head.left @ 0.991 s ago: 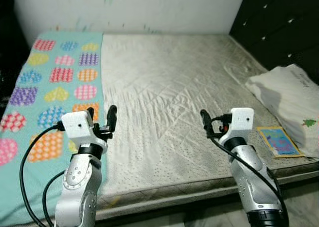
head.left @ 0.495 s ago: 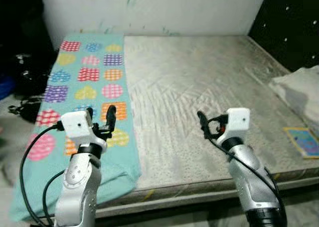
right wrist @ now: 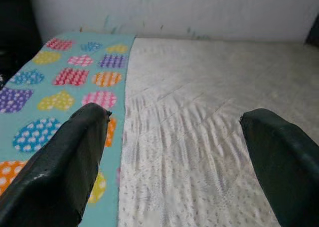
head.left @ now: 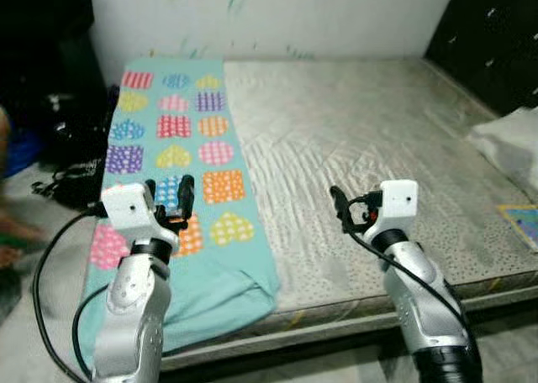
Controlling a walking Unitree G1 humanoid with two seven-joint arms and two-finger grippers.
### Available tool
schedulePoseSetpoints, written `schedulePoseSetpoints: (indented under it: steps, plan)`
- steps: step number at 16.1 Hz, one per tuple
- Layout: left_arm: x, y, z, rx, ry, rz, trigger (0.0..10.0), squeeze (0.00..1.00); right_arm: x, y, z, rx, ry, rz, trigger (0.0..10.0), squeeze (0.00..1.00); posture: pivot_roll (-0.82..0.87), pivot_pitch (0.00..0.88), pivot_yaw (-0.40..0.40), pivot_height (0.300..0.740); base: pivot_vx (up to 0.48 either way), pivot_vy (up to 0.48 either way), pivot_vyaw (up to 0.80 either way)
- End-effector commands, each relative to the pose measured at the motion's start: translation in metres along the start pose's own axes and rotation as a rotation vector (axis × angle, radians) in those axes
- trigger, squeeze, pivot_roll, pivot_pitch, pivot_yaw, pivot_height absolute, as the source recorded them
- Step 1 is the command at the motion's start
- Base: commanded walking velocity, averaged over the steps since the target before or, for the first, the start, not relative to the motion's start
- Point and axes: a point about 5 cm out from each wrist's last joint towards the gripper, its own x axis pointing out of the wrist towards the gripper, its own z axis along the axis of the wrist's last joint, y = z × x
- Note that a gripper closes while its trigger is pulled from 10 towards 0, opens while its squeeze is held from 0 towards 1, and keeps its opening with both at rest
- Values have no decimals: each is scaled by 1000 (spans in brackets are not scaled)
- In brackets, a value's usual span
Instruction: Clean up the room
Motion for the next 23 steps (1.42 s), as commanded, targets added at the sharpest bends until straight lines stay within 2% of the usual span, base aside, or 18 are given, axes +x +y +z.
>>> schedulePoseSetpoints:
  steps: [1,4,8,10,13,15,17,21,23]
  plan:
    - [1,7,3,25,-1,18,10000,0,7,4,7,1,-24,14,10000,0,-12,26,-77,740,0,0,0]
    - [0,20,-2,57,0,53,10000,0,17,-2,17,-7,-51,20,10000,0,-14,0,-74,740,0,0,0]
    - [7,20,0,40,-8,51,10000,0,25,-5,26,-49,-84,30,10000,0,-30,0,-65,740,0,203,0]
    - [6,17,-3,34,3,43,10000,0,23,-7,27,-56,-90,31,10000,0,-35,0,-65,740,0,480,0]
    - [-2,19,-11,38,24,50,10000,0,17,-11,14,-63,-53,33,10000,0,-28,0,-87,740,0,480,0]
    - [-4,27,-9,38,7,100,10000,0,17,-1,10,-55,-37,83,10000,0,-20,0,-109,740,0,291,0]
    - [-5,27,-4,48,-17,103,10000,0,15,5,6,-50,-21,113,10000,0,5,6,-114,740,0,0,0]
    - [-14,31,-6,62,6,109,10000,0,12,13,0,-22,-9,117,10000,0,6,40,-98,740,0,0,0]
    - [-14,27,-5,62,7,98,10000,0,8,17,-3,-15,1,130,10000,0,3,67,-90,740,0,0,0]
